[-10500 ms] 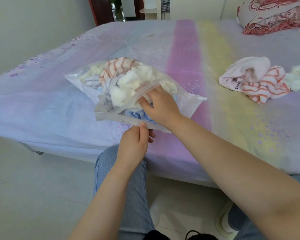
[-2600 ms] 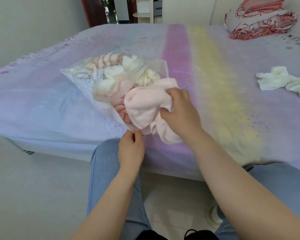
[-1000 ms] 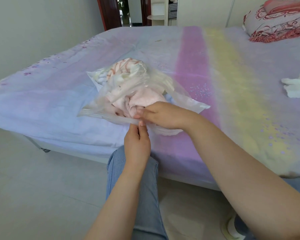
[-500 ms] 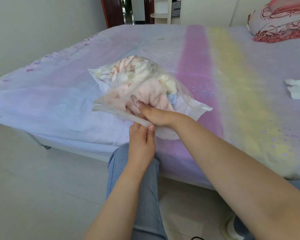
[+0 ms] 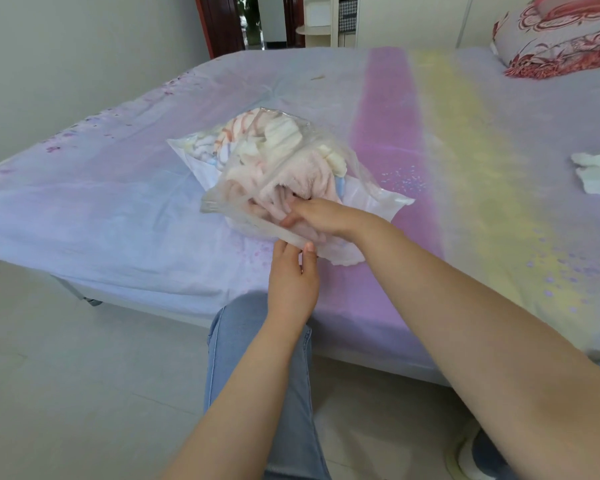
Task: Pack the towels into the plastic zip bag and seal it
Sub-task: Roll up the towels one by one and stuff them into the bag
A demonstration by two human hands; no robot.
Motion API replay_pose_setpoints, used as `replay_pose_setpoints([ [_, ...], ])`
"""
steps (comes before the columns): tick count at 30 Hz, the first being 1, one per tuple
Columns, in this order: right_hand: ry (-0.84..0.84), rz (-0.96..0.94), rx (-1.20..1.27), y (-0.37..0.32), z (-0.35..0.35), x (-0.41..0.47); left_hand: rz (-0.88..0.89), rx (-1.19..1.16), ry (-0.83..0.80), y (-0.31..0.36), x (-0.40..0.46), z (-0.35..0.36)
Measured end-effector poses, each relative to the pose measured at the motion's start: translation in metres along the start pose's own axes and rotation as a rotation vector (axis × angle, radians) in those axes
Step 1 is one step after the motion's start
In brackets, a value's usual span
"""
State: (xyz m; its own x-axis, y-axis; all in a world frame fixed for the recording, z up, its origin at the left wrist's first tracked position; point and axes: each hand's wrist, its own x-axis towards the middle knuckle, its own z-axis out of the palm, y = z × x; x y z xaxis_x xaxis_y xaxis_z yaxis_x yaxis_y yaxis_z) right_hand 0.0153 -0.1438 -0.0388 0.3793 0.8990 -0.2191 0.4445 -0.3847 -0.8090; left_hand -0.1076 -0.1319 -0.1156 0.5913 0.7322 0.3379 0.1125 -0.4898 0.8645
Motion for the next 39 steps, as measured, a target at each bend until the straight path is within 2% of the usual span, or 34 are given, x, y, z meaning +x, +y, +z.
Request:
replay_pose_setpoints([
  [3, 0.113, -0.085, 0.098, 0.019, -0.014, -0.036, -0.126, -0.101, 0.015, 0.009, -0.011, 0.026],
  [7, 0.39, -0.17, 0.177, 0.062, -0.019, -0.077, -0.099, -0.18, -0.095, 0.03, -0.035, 0.069],
  [10, 0.634, -0.195, 0.355, 0.094, -0.038, -0.108, 0.0, -0.093, -0.21, 0.045, -0.04, 0.099],
  [14, 0.969, -0.024, 0.442, 0.149, -0.084, -0.139, 0.181, 0.105, -0.399, 0.072, -0.022, 0.153],
  [17, 1.087, 0.173, 0.342, 0.192, -0.116, -0.155, 0.29, 0.217, -0.539, 0.091, -0.004, 0.206],
  [21, 1.111, 0.386, 0.128, 0.239, -0.146, -0.175, 0.355, 0.357, -0.699, 0.097, 0.015, 0.278],
  [24, 1.116, 0.517, -0.035, 0.271, -0.178, -0.182, 0.398, 0.529, -0.735, 0.086, 0.02, 0.317],
  [28, 1.06, 0.764, -0.443, 0.306, -0.227, -0.172, 0.474, 0.668, -0.619, 0.068, 0.008, 0.337],
  [30, 0.999, 0.782, -0.712, 0.322, -0.252, -0.162, 0.505, 0.66, -0.553, 0.061, 0.006, 0.34],
  [32, 0.938, 0.813, -0.851, 0.335, -0.282, -0.156, 0.514, 0.654, -0.505, 0.057, 0.008, 0.343],
  [34, 0.902, 0.886, -0.821, 0.349, -0.312, -0.152, 0.525, 0.658, -0.475, 0.055, 0.009, 0.347],
  [37, 0.833, 1.006, -0.454, 0.373, -0.342, -0.143, 0.531, 0.646, -0.443, 0.051, 0.01, 0.351],
  [39, 0.758, 1.031, -0.339, 0.383, -0.349, -0.138, 0.528, 0.634, -0.429, 0.05, 0.012, 0.353],
])
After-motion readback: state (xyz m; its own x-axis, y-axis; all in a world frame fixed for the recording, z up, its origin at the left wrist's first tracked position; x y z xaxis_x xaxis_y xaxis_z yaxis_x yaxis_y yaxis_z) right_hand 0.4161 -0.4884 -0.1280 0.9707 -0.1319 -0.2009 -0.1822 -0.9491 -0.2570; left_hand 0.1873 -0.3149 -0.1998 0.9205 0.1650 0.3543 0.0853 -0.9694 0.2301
